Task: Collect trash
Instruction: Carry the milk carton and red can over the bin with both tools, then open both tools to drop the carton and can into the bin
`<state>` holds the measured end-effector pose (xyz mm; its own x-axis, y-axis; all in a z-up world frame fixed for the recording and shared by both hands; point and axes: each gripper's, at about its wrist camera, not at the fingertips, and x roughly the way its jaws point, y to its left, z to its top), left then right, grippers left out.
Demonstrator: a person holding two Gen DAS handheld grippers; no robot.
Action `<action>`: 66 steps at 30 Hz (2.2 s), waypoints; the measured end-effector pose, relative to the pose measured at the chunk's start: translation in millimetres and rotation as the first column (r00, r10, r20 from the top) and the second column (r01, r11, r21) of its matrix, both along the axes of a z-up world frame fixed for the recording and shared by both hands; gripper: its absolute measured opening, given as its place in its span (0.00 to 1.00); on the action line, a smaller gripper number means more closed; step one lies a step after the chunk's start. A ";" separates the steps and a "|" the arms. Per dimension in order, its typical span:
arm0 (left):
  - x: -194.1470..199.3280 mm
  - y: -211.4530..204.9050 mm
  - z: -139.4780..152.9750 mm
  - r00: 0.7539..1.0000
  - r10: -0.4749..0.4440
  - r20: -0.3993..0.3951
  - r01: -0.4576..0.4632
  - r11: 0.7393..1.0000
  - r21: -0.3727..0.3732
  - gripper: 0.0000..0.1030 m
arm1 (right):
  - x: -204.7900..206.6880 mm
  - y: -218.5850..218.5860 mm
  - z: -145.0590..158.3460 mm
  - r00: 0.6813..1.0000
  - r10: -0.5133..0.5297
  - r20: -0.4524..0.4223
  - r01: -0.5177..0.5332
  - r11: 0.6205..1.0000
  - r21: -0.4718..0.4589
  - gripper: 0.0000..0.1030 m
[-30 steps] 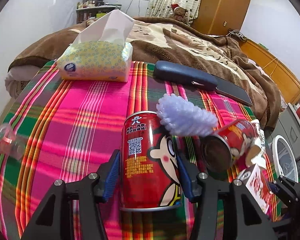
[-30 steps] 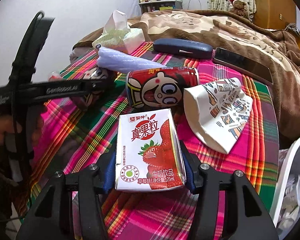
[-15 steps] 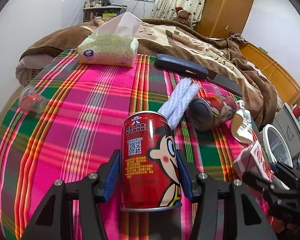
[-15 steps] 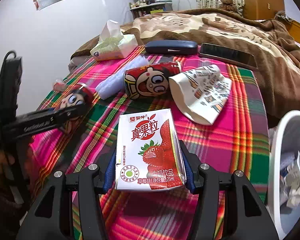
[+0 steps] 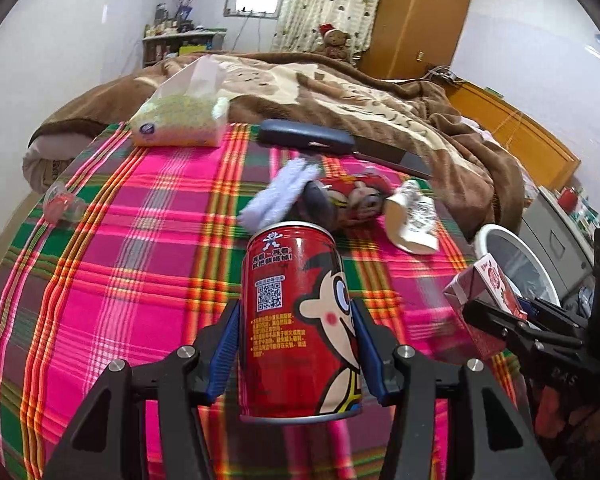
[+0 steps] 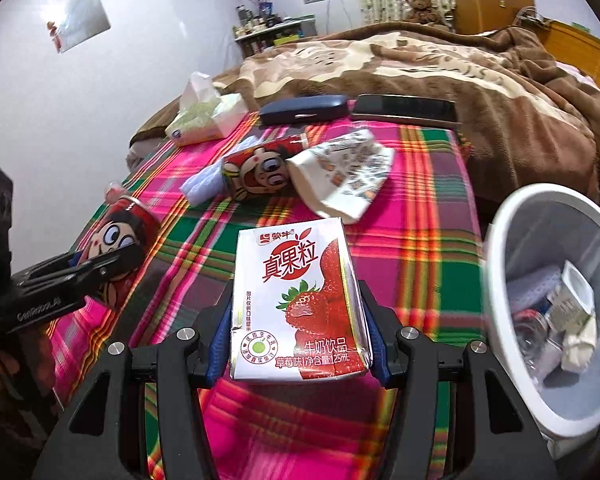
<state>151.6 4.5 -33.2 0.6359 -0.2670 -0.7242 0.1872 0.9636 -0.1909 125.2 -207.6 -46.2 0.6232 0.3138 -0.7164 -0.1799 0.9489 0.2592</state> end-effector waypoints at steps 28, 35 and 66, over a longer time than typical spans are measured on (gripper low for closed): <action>-25.4 -179.7 34.3 0.939 -0.336 0.072 0.336 0.942 0.016 0.52 | -43.3 -136.5 21.0 0.952 -0.301 0.062 0.303 0.953 -0.020 0.54; -21.3 -233.3 33.4 0.909 -0.411 0.074 0.410 0.912 0.035 0.52 | -42.1 -171.3 15.8 0.932 -0.358 0.050 0.361 0.931 -0.055 0.55; 22.4 -317.7 -3.2 0.887 -0.463 -0.005 0.463 0.886 0.016 0.63 | -23.5 -232.8 -15.3 0.901 -0.432 -0.039 0.427 0.899 -0.092 0.62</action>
<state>174.0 -313.2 -36.4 0.4425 -0.5188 -0.7314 0.6123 0.7707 -0.1762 101.7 -440.4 -61.5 0.6421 -0.0347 -0.7659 0.2630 0.9483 0.1775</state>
